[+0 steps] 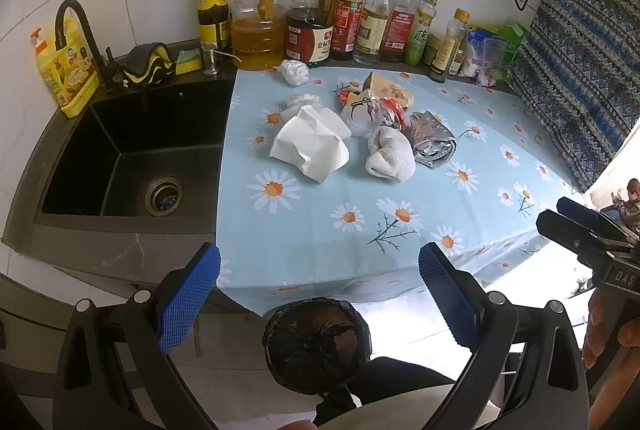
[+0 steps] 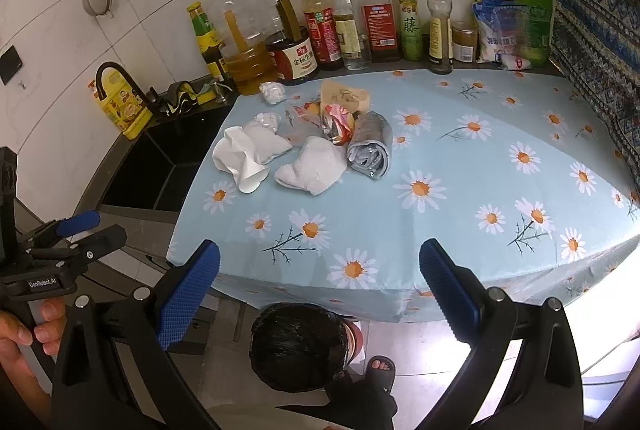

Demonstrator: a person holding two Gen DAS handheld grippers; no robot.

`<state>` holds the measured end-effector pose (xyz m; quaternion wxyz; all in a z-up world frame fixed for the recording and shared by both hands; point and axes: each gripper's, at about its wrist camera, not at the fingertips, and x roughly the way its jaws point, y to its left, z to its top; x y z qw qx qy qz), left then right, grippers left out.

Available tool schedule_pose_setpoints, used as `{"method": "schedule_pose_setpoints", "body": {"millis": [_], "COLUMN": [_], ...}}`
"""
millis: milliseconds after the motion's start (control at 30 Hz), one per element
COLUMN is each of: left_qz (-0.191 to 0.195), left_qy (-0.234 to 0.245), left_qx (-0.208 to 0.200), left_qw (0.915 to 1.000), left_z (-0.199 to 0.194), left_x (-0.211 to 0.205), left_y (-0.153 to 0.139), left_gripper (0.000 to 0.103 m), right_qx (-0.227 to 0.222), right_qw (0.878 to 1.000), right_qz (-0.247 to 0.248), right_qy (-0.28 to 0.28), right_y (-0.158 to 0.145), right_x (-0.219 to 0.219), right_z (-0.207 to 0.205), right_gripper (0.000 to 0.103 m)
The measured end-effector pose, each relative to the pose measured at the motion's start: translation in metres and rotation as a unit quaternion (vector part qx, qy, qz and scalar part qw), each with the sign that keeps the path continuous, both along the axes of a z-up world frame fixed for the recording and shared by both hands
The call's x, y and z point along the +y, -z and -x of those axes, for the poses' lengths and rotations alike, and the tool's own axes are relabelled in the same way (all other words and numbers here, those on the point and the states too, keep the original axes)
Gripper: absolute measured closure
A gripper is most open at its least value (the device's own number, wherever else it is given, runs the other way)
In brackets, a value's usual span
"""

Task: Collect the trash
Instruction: 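Move both tools toward the trash items on the tablecloth, then grasp the white tissue with the left tool while the right tool grasps the foil wrapper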

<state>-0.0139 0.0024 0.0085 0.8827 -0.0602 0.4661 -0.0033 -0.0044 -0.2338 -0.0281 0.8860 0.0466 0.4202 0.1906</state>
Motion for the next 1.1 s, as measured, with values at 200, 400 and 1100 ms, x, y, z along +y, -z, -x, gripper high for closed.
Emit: {"method": "schedule_pose_setpoints", "body": {"millis": [200, 400, 1100], "left_qz": [0.001, 0.003, 0.106], "left_qy": [0.005, 0.007, -0.018], "left_qx": [0.007, 0.010, 0.060], "left_qw": [1.0000, 0.9999, 0.9924], "left_z": [0.002, 0.001, -0.088], "left_x": [-0.002, -0.001, 0.023], "left_y": [0.003, 0.005, 0.041], "left_gripper": [0.006, 0.006, 0.007], "right_qx": [0.005, 0.011, 0.060], "right_qw": [1.000, 1.000, 0.998], "right_qz": [0.004, 0.008, -0.004], "right_qy": [0.008, 0.011, -0.001], "right_y": [-0.001, 0.003, 0.027], "right_x": [-0.004, -0.003, -0.011], "right_z": [0.002, -0.001, -0.104], "right_gripper": [0.004, 0.004, 0.004]}}
